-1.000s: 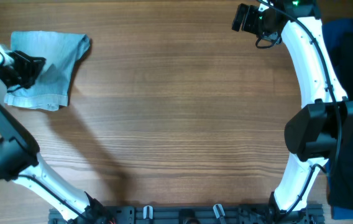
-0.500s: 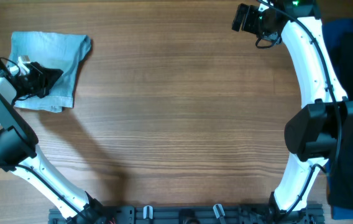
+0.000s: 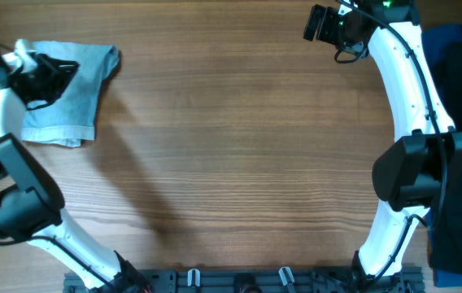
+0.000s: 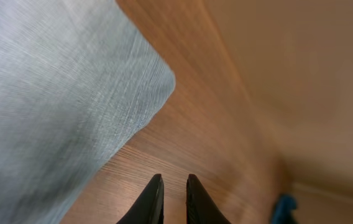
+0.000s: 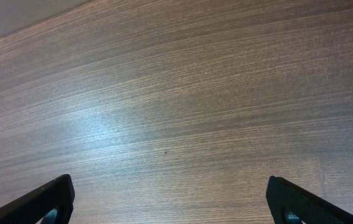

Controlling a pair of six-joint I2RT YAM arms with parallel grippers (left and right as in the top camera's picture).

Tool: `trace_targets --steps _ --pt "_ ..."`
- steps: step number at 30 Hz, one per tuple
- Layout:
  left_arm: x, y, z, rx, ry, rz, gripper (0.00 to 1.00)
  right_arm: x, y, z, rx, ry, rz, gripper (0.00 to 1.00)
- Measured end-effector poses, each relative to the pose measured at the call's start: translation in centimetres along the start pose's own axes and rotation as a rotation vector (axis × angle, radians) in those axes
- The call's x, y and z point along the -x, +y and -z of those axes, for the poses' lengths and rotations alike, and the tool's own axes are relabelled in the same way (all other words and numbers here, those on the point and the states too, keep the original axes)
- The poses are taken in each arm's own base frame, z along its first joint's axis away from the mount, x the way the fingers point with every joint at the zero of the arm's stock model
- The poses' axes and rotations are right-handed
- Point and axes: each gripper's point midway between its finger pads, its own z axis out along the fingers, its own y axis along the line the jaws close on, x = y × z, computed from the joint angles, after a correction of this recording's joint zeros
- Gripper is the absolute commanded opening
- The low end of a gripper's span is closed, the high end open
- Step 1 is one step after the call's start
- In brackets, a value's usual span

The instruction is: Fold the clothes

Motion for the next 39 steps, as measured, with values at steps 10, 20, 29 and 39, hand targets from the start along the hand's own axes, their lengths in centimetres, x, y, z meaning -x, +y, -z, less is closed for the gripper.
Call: trace_targets --steps 10,20,29,39 --pt "-0.7 3.1 -5.2 0.149 -0.025 -0.05 0.12 0.0 0.0 0.0 0.0 0.0 0.0 1.0" --pt "-2.0 5.5 -6.8 0.169 0.021 -0.014 0.08 0.0 0.0 0.0 0.0 0.0 0.0 1.0" --pt "-1.5 -9.8 1.0 0.024 -0.103 -0.207 0.74 0.0 0.0 0.0 0.0 0.0 0.0 1.0" --pt "-4.0 -18.0 5.3 0.0 -0.194 -0.336 1.0 0.0 0.0 0.0 0.0 0.0 0.0 1.0"
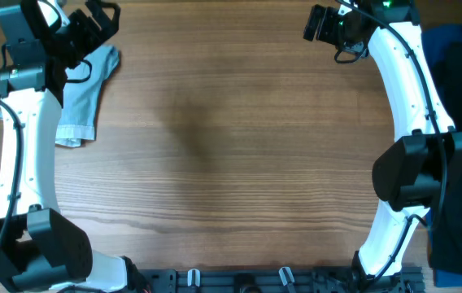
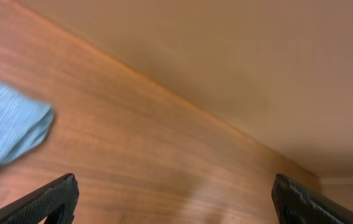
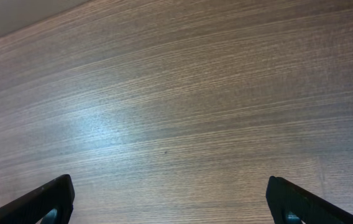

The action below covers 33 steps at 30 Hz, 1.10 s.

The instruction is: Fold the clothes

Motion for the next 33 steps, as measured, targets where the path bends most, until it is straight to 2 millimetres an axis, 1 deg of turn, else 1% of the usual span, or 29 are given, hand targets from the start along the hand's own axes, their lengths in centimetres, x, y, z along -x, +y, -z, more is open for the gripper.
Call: trace_targets --steps 23,25,26,27,28,29,31,32,33 --pt "0.0 0.3 -0.1 0.014 -0.002 0.003 1.0 0.0 0.0 0.0 0.0 0.0 0.0 1.0" --pt "0.0 0.3 -0.1 0.014 -0.002 0.003 1.0 -0.1 0.3 0.0 0.002 0.001 0.006 1.0" --pt "0.0 0.3 -0.1 0.014 -0.002 0.003 1.0 -0.2 0.8 0.1 0.005 0.0 0.015 1.0" --pt "0.0 0.3 -0.1 0.014 -0.002 0.003 1.0 -0.5 1.6 0.4 0.013 -0.003 0.03 1.0" --pt "0.0 0.3 -0.1 0.014 -0.001 0.003 1.0 -0.9 3.4 1.2 0.033 -0.013 0.06 1.0" --pt "0.0 0.3 -0.1 0.015 -0.001 0.003 1.0 -1.5 6.3 3.0 0.071 -0.037 0.109 1.0" --pt "-0.1 0.3 -0.1 0.015 0.0 0.004 1.0 -3.0 11.2 7.1 0.153 -0.088 0.194 1.0" --pt "0.0 0.3 -0.1 0.015 -0.001 0.003 1.0 -3.9 13.7 9.7 0.203 -0.12 0.239 1.0" --pt "-0.1 0.3 -0.1 0.015 0.0 0.003 1.0 -5.3 16.5 13.5 0.272 -0.163 0.293 1.0"
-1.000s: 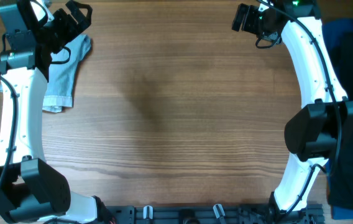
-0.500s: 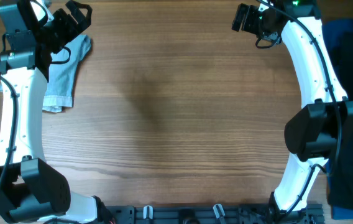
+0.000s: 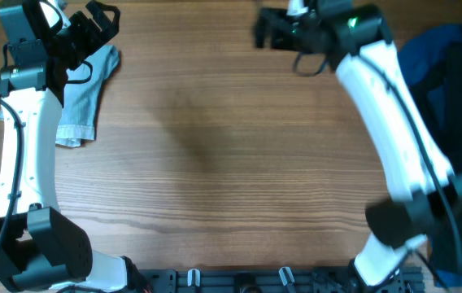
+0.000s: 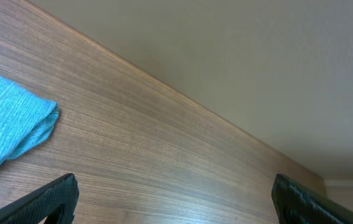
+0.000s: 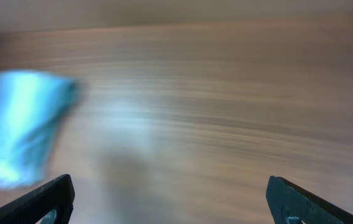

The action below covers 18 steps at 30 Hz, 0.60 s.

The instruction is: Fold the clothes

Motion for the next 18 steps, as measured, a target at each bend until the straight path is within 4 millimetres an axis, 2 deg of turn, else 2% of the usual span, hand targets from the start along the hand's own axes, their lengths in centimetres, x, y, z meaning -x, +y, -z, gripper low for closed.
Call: trace_targets --steps 1,2,3,4,5,8,11,15,18 --pt "0.0 0.0 0.0 0.0 0.0 0.0 1.0 0.1 2.2 2.0 0.041 -0.034 0.033 1.0" --pt "0.0 0.0 0.0 0.0 0.0 0.0 1.0 0.2 4.8 4.8 0.088 -0.085 0.079 1.0" --pt "0.0 0.0 0.0 0.0 -0.001 0.0 1.0 0.4 6.4 7.4 0.123 -0.133 0.114 1.0" --pt "0.0 0.0 0.0 0.001 -0.001 0.0 1.0 0.5 8.2 12.0 0.167 -0.216 0.169 1.0" --pt "0.0 0.1 0.0 0.003 -0.002 0.0 1.0 0.8 8.7 16.6 0.189 -0.305 0.203 1.0" --pt "0.0 0.1 0.0 0.004 -0.003 0.0 1.0 1.1 7.1 24.6 0.19 -0.464 0.22 1.0" --pt "0.1 0.1 0.0 0.006 -0.003 0.0 1.0 -0.2 4.1 29.7 0.144 -0.534 0.204 1.0" --pt "0.0 0.1 0.0 0.005 -0.003 0.001 1.0 -2.7 -0.8 34.1 0.032 -0.604 0.144 1.0" --pt "0.1 0.1 0.0 0.006 -0.004 0.0 1.0 -5.5 -3.6 34.3 -0.04 -0.61 0.108 1.0"
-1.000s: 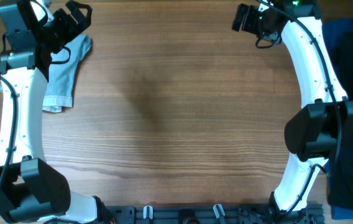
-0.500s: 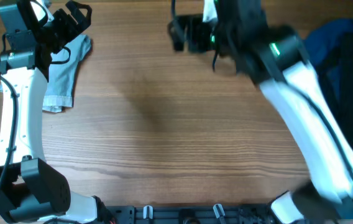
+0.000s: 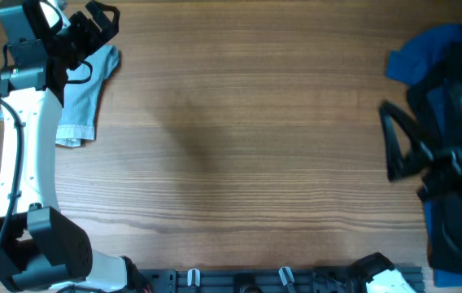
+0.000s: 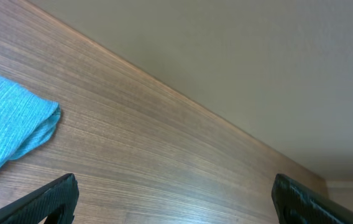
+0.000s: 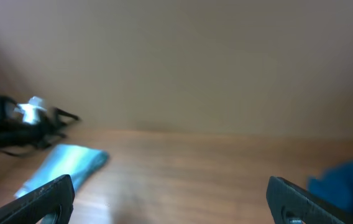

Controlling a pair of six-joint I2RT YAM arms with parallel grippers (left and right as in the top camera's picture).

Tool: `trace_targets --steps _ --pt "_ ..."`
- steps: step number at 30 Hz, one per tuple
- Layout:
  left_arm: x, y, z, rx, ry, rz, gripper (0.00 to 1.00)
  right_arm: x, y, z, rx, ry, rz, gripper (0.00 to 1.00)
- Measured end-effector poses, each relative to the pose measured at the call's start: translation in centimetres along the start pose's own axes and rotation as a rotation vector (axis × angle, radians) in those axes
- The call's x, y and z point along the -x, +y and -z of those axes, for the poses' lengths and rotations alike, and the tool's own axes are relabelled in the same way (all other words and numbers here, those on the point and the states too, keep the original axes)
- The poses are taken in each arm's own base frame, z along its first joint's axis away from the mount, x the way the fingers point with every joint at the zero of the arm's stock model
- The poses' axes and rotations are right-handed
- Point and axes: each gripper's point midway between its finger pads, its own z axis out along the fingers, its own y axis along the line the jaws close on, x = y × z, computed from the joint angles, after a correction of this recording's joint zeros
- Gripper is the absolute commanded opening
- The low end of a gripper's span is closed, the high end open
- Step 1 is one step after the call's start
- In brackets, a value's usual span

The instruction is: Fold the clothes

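Note:
A folded light-blue garment (image 3: 82,96) lies flat at the table's far left; its corner shows in the left wrist view (image 4: 9,140) and it appears blurred in the right wrist view (image 5: 64,167). My left gripper (image 3: 94,22) hovers over the garment's far end, open and empty, with fingertips (image 4: 55,198) wide apart. A heap of dark blue clothes (image 3: 446,57) sits at the right edge. My right gripper (image 3: 395,146) hangs high beside that heap, open and empty, facing left across the table.
Bare wood tabletop (image 3: 239,138) spreads between the folded garment and the heap. A black rail with clips (image 3: 239,279) runs along the near edge. The left arm (image 5: 21,119) shows small in the right wrist view.
My right arm has moved from the far edge near the middle to the right side, by the dark heap and closer to the camera. The left arm and the folded garment have not moved.
First my left gripper was shut, low beside the folded garment, with the right gripper open at the far right. Then the left gripper was open and lifted at the far left corner. The right arm then stood further left along the far edge, and now hangs by the heap.

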Motion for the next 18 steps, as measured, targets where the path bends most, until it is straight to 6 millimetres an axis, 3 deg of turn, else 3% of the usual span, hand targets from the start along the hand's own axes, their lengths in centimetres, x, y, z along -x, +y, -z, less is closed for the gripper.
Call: trace_targets --steps 5,6,8,9,10,18 --pt "0.0 0.0 0.0 0.0 0.0 0.0 1.0 -6.2 -2.9 0.9 -0.082 -0.018 -0.017 1.0" --pt "0.0 0.0 0.0 -0.001 0.0 0.0 1.0 -9.2 -3.8 0.6 -0.101 -0.02 -0.021 1.0" --pt "0.1 0.0 0.0 0.0 -0.003 -0.001 1.0 -9.5 -4.2 0.0 -0.096 -0.124 -0.026 1.0" --pt "0.0 0.0 0.0 0.0 0.001 0.0 1.0 -12.1 -5.0 -0.7 -0.113 -0.129 -0.029 1.0" --pt "0.0 0.0 0.0 0.0 0.002 0.0 1.0 -13.1 -5.3 -1.1 -0.118 -0.158 -0.031 1.0" --pt "0.0 0.0 0.0 0.0 0.001 0.0 1.0 -18.5 -7.5 -5.5 -0.119 -0.394 -0.06 1.0"
